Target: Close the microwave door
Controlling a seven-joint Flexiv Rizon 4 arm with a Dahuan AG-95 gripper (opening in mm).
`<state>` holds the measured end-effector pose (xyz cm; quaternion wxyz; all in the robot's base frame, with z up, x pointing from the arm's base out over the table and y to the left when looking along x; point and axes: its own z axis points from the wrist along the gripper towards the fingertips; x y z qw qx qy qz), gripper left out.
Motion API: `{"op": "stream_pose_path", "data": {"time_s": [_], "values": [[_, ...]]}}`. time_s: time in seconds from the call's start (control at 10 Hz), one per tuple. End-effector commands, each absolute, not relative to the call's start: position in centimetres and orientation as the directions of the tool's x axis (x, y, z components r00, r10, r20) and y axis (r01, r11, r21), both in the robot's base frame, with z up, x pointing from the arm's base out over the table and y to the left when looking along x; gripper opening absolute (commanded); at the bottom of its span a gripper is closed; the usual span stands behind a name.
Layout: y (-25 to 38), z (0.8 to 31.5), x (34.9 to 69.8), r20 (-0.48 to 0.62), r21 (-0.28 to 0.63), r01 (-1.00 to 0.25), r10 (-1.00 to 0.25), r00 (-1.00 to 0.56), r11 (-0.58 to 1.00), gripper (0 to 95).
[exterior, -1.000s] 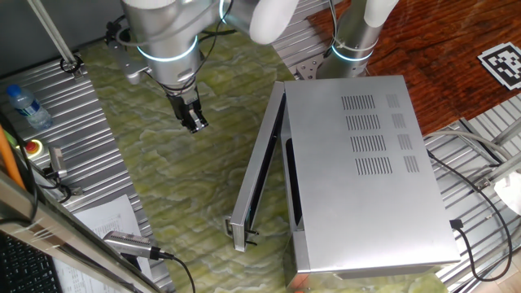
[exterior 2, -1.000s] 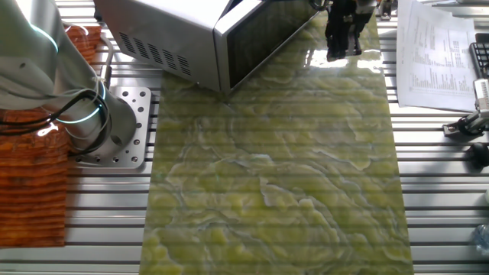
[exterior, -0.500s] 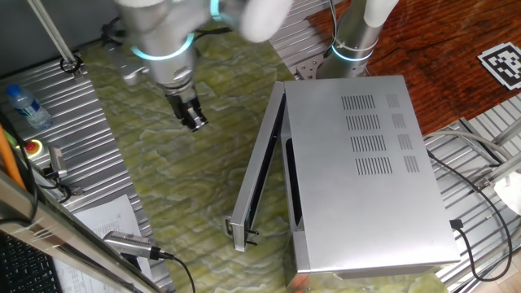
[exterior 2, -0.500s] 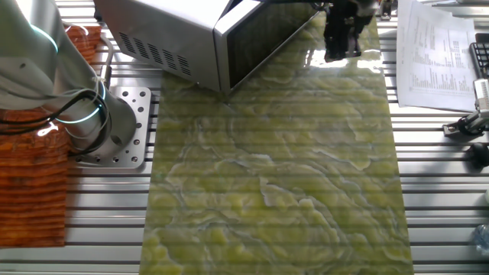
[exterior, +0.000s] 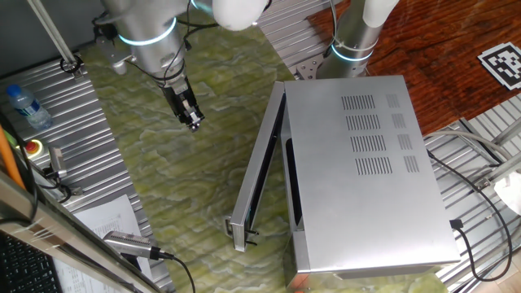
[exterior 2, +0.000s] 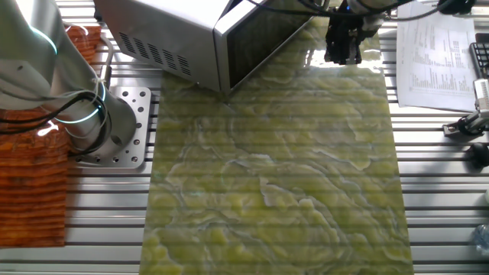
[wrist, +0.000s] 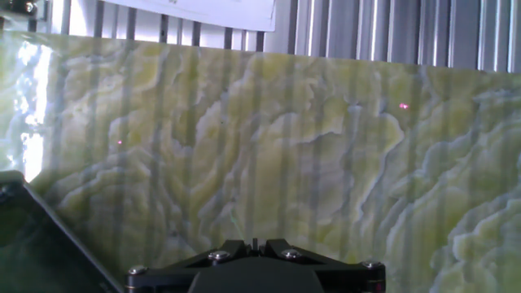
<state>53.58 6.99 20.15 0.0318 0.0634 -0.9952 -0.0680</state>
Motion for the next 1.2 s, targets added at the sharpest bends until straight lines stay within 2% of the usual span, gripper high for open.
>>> {"op": "stream_pose_path", "data": {"time_s": [0.1, 0.6, 1.0, 1.2], "values": [[7.0, 20.1, 53.7, 0.105, 0.044, -0.181, -0.184, -0.977, 0.983, 0.0], [7.1, 20.1, 53.9, 0.247, 0.064, -0.222, -0.231, -0.941, 0.973, 0.0], [9.6, 18.5, 57.7, 0.226, 0.095, -0.223, -0.239, -0.944, 0.970, 0.0], [11.0, 17.8, 58.1, 0.171, 0.180, -0.215, -0.245, -0.954, 0.960, 0.0]]}}
